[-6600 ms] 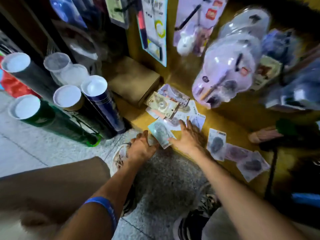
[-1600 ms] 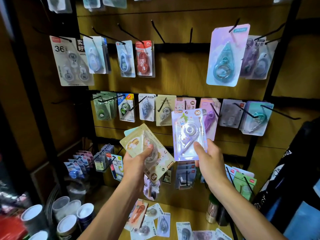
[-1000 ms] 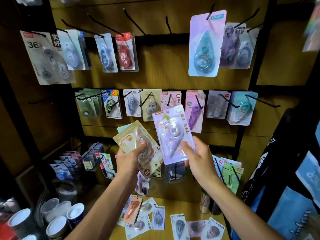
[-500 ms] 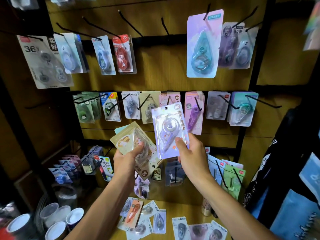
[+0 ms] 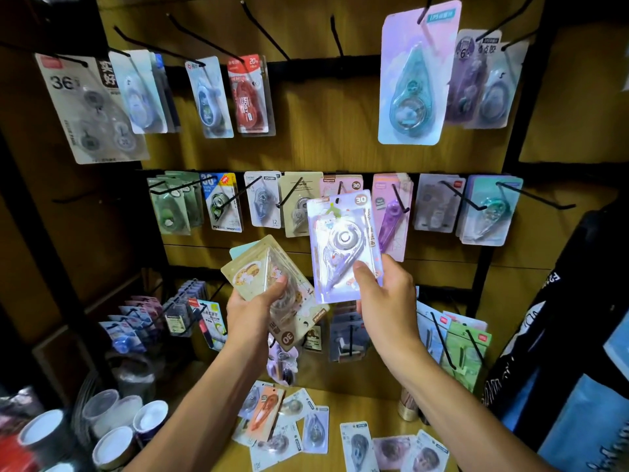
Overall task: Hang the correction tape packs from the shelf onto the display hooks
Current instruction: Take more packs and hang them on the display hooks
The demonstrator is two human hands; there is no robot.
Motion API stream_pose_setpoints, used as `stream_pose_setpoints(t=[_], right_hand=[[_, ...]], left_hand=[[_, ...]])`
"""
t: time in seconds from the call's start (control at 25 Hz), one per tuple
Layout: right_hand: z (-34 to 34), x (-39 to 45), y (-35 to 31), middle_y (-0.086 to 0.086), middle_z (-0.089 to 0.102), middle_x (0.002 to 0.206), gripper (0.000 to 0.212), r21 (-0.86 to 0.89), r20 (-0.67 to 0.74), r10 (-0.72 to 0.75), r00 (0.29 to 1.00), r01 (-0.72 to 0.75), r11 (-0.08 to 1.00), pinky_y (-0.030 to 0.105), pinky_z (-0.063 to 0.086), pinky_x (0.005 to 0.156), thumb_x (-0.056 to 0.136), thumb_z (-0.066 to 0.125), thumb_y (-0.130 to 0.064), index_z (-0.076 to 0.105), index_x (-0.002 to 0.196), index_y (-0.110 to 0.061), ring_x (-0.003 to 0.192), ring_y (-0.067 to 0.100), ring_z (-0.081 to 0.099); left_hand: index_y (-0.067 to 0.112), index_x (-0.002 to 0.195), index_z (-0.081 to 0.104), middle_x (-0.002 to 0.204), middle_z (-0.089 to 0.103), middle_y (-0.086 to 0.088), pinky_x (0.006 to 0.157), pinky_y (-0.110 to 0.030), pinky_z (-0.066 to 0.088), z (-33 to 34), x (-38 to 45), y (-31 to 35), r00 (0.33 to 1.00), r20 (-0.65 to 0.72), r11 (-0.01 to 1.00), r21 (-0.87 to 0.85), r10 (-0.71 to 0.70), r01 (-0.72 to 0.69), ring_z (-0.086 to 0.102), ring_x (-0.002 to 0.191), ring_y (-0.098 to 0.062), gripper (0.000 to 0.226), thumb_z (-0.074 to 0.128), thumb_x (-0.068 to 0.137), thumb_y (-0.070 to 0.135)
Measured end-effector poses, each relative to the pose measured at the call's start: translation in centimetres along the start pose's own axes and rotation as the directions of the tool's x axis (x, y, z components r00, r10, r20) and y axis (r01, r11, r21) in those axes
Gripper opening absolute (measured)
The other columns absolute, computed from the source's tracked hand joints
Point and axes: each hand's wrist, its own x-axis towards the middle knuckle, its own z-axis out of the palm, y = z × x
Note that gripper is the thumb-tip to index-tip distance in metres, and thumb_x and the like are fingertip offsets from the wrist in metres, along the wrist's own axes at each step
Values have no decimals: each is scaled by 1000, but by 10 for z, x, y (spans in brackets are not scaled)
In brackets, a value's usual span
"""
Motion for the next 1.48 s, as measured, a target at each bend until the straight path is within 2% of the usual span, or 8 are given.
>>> stream_pose_setpoints(t=[0.2, 0.68, 0.8, 0.96, 1.12, 1.2, 1.32, 1.48], right_hand=[[-3, -10, 1, -9, 64, 77, 11, 85, 12, 23, 1000, -24, 996, 18, 37, 49, 98, 56, -20, 66, 98, -15, 54, 4, 52], [2, 0, 0, -7, 69, 89, 12, 33, 33, 53, 998, -54, 998, 17, 40, 50, 98, 55, -25, 64, 99, -17, 60, 3, 57], [7, 11, -1, -7, 68, 97, 6, -16, -26, 107, 994, -108, 994, 22, 44, 54, 97, 55, -26, 57, 101, -22, 75, 18, 65], [14, 27, 1, -11, 61, 113, 27, -51, -51, 2, 999, -5, 999, 19, 45, 53, 99, 50, -20, 43, 120, -36, 83, 18, 67], [34, 70, 23, 2, 67, 110, 31, -158, 3, 52, 999, -51, 986, 29, 47, 59, 96, 44, -5, 62, 108, -28, 89, 23, 65], [40, 93, 29, 3, 61, 124, 42, -119, 67, 278, 958, -269, 956, 24, 43, 51, 93, 43, 0, 60, 119, -28, 84, 20, 59], [39, 101, 29, 0, 48, 136, 55, 113, 314, 549, 775, -605, 789, 33, 54, 62, 94, 57, -12, 44, 141, -37, 101, 23, 56], [42, 63, 31, 5, 60, 128, 53, -2, 638, 505, 581, -655, 755, 43, 59, 77, 89, 70, -24, 49, 137, -28, 106, 28, 62]], left_hand=[[21, 112, 61, 105, 74, -5, 89, -48, 55, 0, 3, 0, 1000, -5, 1000, -6, 7, -7, 71, 95, -28, 35, 76, 82, 14], [24, 107, 61, 106, 74, -5, 89, -48, 55, 2, 2, 3, 1000, 4, 1000, -26, 4, -3, 71, 98, -29, 31, 76, 81, 14], [23, 108, 62, 106, 74, -6, 90, -51, 54, 1, 2, 6, 1000, 8, 1000, -28, 7, -7, 71, 98, -30, 31, 76, 81, 13], [20, 114, 61, 107, 74, -6, 89, -54, 54, -3, 5, 10, 1000, 11, 999, -36, -1, 2, 72, 96, -30, 37, 76, 81, 13], [16, 118, 60, 107, 74, -7, 82, -47, 58, -7, 9, 12, 1000, 20, 1000, -27, 12, -11, 72, 93, -28, 38, 74, 83, 12], [14, 119, 60, 105, 74, -8, 74, -42, 59, -11, 12, 12, 1000, 19, 999, -40, 5, -4, 73, 89, -27, 38, 74, 83, 10], [13, 117, 60, 100, 76, -7, 62, -36, 58, -18, 17, 12, 999, 45, 999, -41, -4, 5, 75, 83, -26, 39, 75, 81, 10], [13, 117, 62, 104, 75, -6, 72, -38, 59, -21, 21, 9, 999, 49, 999, -27, 21, -20, 74, 89, -25, 52, 82, 69, 19]])
